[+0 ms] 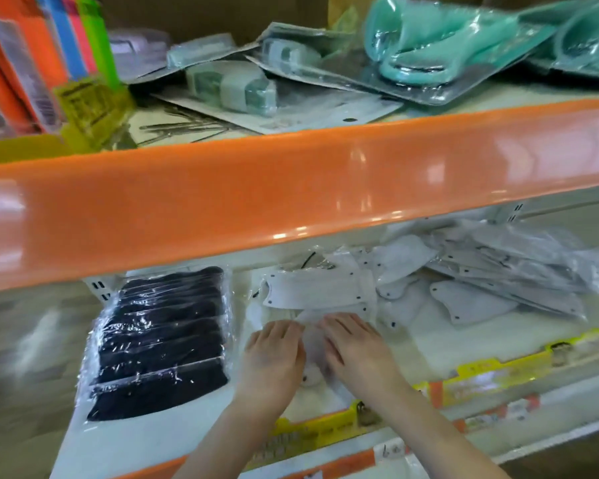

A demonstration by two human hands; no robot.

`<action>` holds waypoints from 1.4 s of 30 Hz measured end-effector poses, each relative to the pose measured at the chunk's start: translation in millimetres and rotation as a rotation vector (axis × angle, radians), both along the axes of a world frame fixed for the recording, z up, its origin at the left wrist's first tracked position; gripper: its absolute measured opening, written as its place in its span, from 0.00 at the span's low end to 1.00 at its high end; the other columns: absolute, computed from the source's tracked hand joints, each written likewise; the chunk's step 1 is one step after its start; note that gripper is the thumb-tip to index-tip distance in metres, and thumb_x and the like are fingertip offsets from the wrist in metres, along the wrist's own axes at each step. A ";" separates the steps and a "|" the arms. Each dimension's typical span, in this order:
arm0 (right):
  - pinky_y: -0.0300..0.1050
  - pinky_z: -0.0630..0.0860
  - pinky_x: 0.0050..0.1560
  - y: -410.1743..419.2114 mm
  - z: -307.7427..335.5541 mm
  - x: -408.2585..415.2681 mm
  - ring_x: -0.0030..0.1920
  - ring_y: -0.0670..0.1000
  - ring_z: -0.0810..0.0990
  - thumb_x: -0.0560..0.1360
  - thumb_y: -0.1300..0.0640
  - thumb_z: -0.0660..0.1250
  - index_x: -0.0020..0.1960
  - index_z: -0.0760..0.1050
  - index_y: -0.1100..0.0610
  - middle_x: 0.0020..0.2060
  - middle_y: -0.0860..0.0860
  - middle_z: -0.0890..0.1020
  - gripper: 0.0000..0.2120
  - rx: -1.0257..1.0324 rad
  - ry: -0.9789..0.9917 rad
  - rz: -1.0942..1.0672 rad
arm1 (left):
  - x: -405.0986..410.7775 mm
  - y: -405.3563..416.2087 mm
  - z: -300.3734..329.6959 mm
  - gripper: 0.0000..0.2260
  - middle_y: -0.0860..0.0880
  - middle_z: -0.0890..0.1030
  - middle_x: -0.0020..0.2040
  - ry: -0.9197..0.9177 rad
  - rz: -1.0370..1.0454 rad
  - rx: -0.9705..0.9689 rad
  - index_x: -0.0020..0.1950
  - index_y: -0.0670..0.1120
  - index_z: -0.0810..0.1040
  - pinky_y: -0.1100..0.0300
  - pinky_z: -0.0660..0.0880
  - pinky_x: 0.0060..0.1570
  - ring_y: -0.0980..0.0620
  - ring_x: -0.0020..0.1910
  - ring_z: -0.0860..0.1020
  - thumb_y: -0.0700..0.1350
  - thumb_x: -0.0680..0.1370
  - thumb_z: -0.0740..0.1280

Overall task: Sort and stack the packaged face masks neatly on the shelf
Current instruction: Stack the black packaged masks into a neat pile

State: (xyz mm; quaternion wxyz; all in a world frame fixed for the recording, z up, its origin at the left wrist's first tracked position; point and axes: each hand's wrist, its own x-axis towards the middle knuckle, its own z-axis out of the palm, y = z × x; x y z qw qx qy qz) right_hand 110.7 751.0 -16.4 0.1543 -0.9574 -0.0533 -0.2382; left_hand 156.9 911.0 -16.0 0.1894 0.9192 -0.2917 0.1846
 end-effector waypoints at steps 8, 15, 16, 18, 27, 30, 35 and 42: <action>0.47 0.79 0.41 -77.8 -5.0 -9.2 0.45 0.53 0.80 0.71 0.53 0.59 0.48 0.79 0.54 0.44 0.49 0.80 0.12 0.038 0.089 -0.087 | -8.9 -85.4 -10.4 0.12 0.53 0.80 0.40 0.081 -0.045 -0.035 0.43 0.49 0.80 0.59 0.76 0.36 0.51 0.40 0.79 0.45 0.71 0.57; 0.46 0.79 0.41 -127.3 -10.4 -1.6 0.46 0.54 0.80 0.69 0.50 0.58 0.49 0.77 0.57 0.46 0.51 0.79 0.16 0.002 0.223 -0.154 | -19.7 -140.7 -17.2 0.13 0.52 0.81 0.46 0.102 -0.031 -0.004 0.44 0.48 0.81 0.57 0.76 0.39 0.49 0.48 0.80 0.47 0.71 0.57; 0.45 0.79 0.41 -130.5 -10.7 2.6 0.46 0.54 0.79 0.69 0.50 0.58 0.48 0.77 0.57 0.45 0.51 0.79 0.15 -0.002 0.251 -0.155 | -20.5 -145.6 -17.4 0.14 0.50 0.82 0.47 0.116 -0.013 0.002 0.45 0.47 0.81 0.56 0.77 0.42 0.48 0.50 0.81 0.48 0.71 0.57; 0.47 0.77 0.44 -134.2 -8.2 12.4 0.47 0.55 0.79 0.70 0.53 0.61 0.49 0.76 0.57 0.45 0.52 0.79 0.12 -0.001 0.284 -0.156 | -21.1 -151.9 -19.9 0.16 0.49 0.83 0.50 0.152 0.034 0.007 0.47 0.46 0.83 0.55 0.78 0.47 0.47 0.51 0.82 0.48 0.71 0.57; 0.45 0.58 0.69 -138.9 -12.3 33.9 0.73 0.53 0.60 0.79 0.48 0.58 0.74 0.58 0.58 0.73 0.54 0.61 0.27 0.014 0.470 -0.195 | -21.7 -154.3 -29.4 0.14 0.49 0.82 0.54 0.179 0.097 -0.017 0.50 0.46 0.81 0.59 0.65 0.54 0.48 0.55 0.80 0.48 0.74 0.58; 0.44 0.62 0.66 -142.5 -7.6 32.5 0.70 0.52 0.64 0.79 0.46 0.59 0.71 0.61 0.56 0.70 0.52 0.66 0.25 -0.012 0.438 -0.209 | -21.2 -154.7 -29.8 0.14 0.50 0.82 0.54 0.170 0.108 -0.019 0.50 0.47 0.81 0.58 0.68 0.54 0.49 0.56 0.79 0.49 0.74 0.58; 0.47 0.65 0.62 -142.0 3.3 29.6 0.66 0.54 0.68 0.81 0.53 0.57 0.64 0.67 0.57 0.63 0.53 0.72 0.14 -0.119 0.446 -0.196 | -21.5 -159.1 -22.9 0.13 0.51 0.82 0.51 0.165 0.120 -0.056 0.50 0.48 0.80 0.54 0.75 0.46 0.48 0.51 0.79 0.48 0.74 0.58; 0.50 0.66 0.60 -138.5 13.2 16.9 0.64 0.57 0.70 0.75 0.68 0.59 0.62 0.69 0.60 0.60 0.55 0.74 0.16 -0.253 0.471 -0.111 | -18.7 -165.5 -22.4 0.15 0.50 0.80 0.51 0.179 0.166 -0.080 0.51 0.48 0.78 0.53 0.72 0.47 0.46 0.50 0.78 0.49 0.73 0.55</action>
